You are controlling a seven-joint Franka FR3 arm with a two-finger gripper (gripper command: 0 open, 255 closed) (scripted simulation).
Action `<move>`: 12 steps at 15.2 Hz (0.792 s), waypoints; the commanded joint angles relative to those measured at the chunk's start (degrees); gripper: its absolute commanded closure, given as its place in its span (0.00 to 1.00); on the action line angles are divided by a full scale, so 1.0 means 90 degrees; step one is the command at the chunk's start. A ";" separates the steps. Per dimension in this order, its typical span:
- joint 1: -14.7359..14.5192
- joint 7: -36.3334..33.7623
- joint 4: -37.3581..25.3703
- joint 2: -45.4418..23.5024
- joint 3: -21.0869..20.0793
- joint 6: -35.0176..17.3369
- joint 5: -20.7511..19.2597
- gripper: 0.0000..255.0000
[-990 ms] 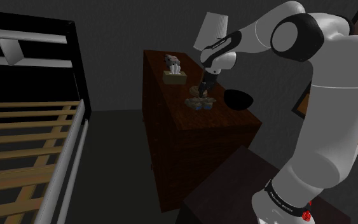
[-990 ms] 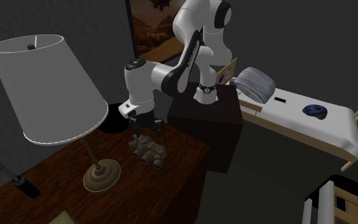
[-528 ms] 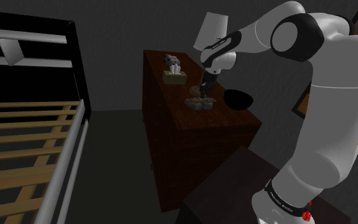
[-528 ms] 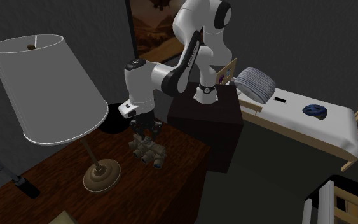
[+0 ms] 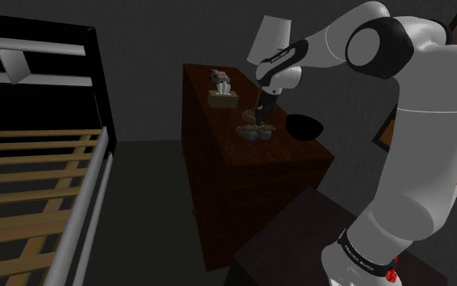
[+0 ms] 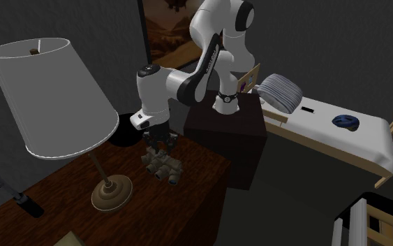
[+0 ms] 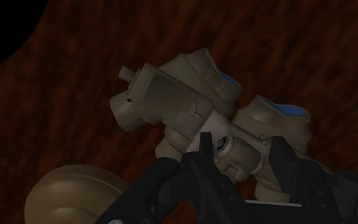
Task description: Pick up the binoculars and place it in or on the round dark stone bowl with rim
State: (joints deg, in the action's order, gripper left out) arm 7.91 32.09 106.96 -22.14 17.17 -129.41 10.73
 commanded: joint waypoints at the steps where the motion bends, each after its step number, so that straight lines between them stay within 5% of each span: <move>1: -0.0007 -0.0017 -0.0024 0.0044 0.0010 0.0069 -0.0022 1.00; 12: -0.0063 -0.0174 -0.0387 0.0489 0.0098 0.0851 -0.0235 1.00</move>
State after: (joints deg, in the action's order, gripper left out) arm 7.45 30.73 103.74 -18.11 18.01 -122.29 8.79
